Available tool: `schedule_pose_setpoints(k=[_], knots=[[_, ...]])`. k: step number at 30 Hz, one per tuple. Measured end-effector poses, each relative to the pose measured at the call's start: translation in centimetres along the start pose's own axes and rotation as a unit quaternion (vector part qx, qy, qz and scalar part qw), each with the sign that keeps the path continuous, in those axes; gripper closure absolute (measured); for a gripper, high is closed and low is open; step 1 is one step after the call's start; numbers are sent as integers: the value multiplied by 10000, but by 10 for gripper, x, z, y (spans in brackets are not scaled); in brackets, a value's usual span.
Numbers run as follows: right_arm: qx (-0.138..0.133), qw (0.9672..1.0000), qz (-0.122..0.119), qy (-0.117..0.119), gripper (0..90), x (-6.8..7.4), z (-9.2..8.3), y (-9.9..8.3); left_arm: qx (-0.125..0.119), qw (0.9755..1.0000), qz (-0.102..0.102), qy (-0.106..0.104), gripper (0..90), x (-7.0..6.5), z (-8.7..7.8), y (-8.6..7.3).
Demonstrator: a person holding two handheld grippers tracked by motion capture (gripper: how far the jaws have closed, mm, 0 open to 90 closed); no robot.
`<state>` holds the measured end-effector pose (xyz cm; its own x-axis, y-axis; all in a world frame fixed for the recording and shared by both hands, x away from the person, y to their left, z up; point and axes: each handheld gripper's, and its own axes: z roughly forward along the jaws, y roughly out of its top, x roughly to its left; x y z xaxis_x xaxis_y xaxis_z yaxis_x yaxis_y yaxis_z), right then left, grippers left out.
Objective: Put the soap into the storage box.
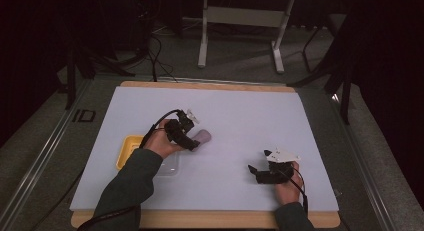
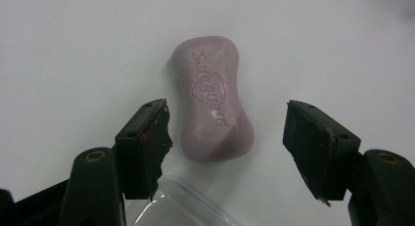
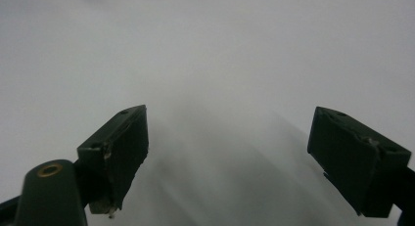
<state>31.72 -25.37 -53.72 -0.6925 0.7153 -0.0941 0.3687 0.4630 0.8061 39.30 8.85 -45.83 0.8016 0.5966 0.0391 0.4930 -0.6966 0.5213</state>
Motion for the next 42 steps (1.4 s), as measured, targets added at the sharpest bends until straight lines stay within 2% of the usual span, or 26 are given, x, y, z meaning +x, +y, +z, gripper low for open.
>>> schedule_pose_setpoints(k=[21,29,42], knots=[[4,10000,-15,-16,150,1,0,0,191,9997,-116,-45,342,10,11,11],[-9,10000,-3,-18,150,1,0,0,342,9994,-17,-12,338,11,16,15],[-65,10000,19,0,152,0,-1,-1,532,9986,-71,-34,329,13,28,22]])
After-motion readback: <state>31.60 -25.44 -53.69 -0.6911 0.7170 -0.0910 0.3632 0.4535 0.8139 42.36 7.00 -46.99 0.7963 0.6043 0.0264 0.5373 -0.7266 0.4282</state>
